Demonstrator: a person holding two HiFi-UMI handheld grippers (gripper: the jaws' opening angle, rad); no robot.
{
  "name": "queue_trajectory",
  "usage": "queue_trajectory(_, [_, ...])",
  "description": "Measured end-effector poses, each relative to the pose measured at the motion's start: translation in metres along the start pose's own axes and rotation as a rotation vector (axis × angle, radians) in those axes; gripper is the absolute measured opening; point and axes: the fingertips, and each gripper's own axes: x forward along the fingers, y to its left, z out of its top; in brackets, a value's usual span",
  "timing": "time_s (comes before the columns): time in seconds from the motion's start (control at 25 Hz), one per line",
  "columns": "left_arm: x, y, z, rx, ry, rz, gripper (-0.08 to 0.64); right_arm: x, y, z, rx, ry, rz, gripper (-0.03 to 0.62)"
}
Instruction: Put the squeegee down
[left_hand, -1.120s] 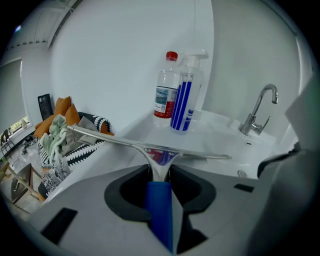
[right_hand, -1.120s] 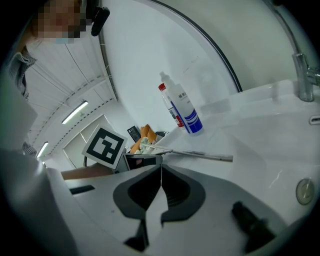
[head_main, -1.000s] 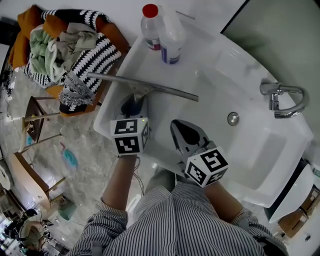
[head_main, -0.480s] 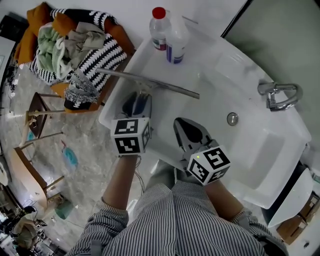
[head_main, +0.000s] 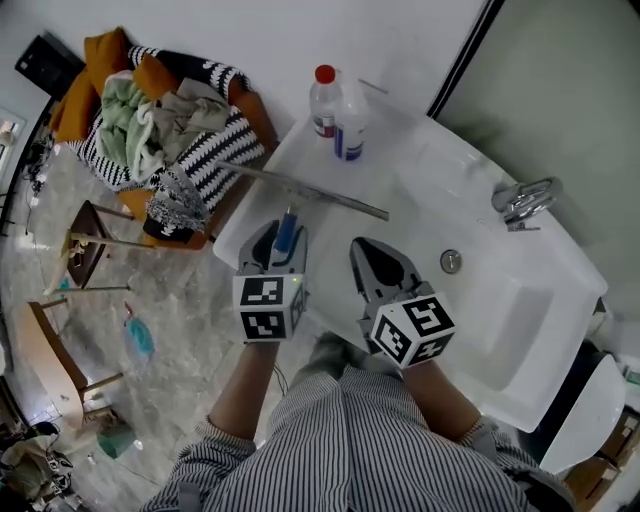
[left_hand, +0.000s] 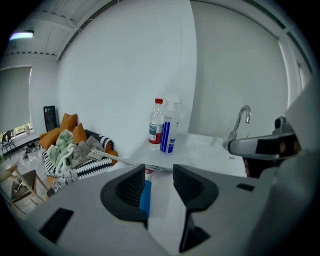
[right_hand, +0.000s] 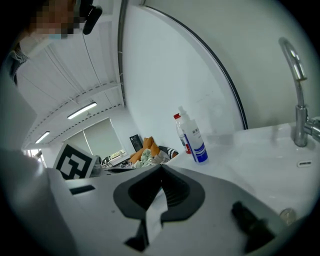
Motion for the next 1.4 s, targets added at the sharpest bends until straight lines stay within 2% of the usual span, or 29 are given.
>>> queue_trajectory(0.08, [-0.012,-0.004,0.003,-0.013,-0.017,0.001,0.164,-0.003,0.006,0.009,-0.026,-0.012,0.007,0.015])
queue_trajectory(0.28, [-0.035,-0.021,0.016,0.009,-0.064,-0.015,0.164,-0.014,0.026,0.028,-0.081,-0.045,0.029,0.015])
queue_trajectory(0.6, [-0.07,-0.044,0.037,0.018,-0.173,-0.029,0.164,-0.032,0.056,0.04,-0.148,-0.072,0.072,0.015])
queue_trajectory(0.84, [-0.098,-0.039,0.043,-0.048,-0.271,-0.003,0.158,-0.041,0.072,0.044,-0.15,-0.084,0.122,0.015])
queue_trajectory(1.04, [-0.117,-0.025,0.048,-0.116,-0.348,0.033,0.114,-0.042,0.08,0.042,-0.171,-0.072,0.15,0.015])
queue_trajectory(1.24, [-0.125,-0.02,0.042,-0.051,-0.369,0.07,0.06,-0.037,0.087,0.035,-0.178,-0.051,0.162,0.015])
queue_trajectory(1.4, [-0.128,-0.021,0.037,-0.043,-0.364,0.054,0.04,-0.034,0.098,0.029,-0.195,-0.034,0.178,0.015])
